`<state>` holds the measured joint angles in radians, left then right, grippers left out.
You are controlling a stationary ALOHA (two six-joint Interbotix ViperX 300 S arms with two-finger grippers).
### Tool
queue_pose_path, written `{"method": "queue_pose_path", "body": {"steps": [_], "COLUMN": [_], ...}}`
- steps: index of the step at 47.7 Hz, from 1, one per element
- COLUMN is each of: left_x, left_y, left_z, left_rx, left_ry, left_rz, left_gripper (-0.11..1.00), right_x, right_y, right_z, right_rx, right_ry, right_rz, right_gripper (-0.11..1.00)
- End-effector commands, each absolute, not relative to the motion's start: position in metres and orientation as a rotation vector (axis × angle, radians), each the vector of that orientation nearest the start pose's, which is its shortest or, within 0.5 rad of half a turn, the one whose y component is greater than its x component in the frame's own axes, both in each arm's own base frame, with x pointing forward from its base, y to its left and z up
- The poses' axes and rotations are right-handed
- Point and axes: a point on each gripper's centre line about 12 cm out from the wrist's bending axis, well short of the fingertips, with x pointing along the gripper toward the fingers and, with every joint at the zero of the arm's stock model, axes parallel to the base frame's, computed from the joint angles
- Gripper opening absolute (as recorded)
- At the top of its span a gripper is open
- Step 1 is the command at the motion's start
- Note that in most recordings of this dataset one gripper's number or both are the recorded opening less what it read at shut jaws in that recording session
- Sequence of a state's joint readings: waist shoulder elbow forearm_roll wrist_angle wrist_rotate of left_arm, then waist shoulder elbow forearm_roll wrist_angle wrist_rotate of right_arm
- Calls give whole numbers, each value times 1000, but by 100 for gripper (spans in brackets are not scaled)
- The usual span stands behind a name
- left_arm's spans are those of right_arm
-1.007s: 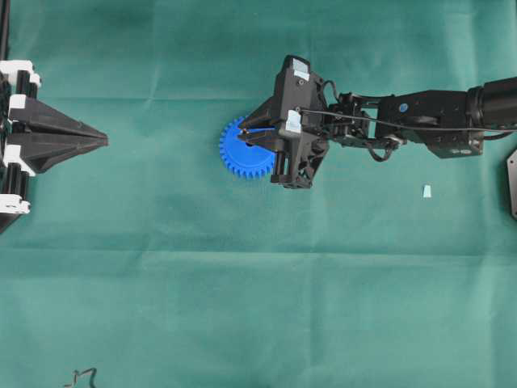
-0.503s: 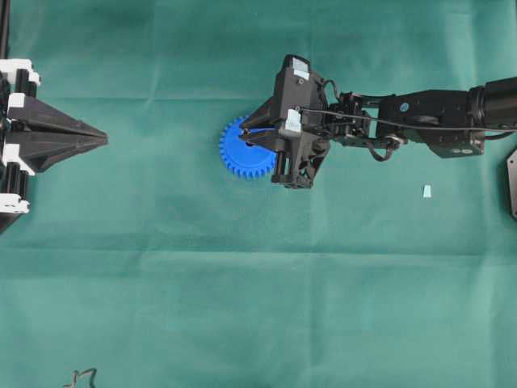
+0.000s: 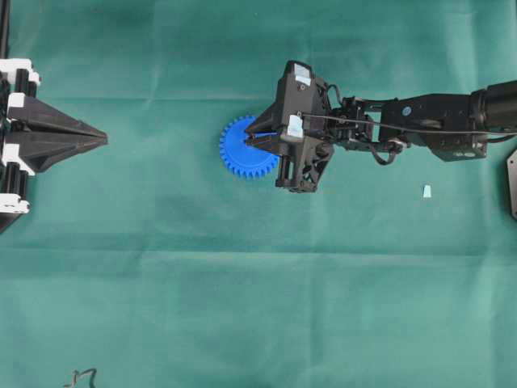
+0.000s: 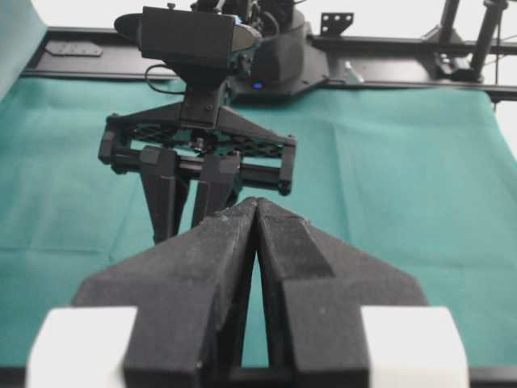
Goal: Insert the shaft into the center hole of the gear.
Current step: 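Press the shaft down into the hole, holding it with the right gripper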
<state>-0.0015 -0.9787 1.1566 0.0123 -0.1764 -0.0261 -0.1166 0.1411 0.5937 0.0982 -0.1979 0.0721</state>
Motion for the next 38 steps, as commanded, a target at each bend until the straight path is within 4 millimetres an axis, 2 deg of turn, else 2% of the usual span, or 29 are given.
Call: {"method": "queue_pose_path", "body": {"steps": [1, 29, 38], "left_x": [200, 200, 200], "left_y": [0, 0, 0], "left_z": [303, 303, 302], "left_rx": [-12, -11, -11], "left_ry": [-29, -29, -28], "left_rz": [-3, -3, -3], "left_gripper": [0, 0, 0], "right_x": [425, 426, 429], "right_y": [-51, -52, -52], "right_z": [172, 174, 162], "right_rx": [191, 189, 189], "right_ry": [472, 469, 486], "right_rz": [-173, -174, -176], "right_gripper": [16, 16, 16]}}
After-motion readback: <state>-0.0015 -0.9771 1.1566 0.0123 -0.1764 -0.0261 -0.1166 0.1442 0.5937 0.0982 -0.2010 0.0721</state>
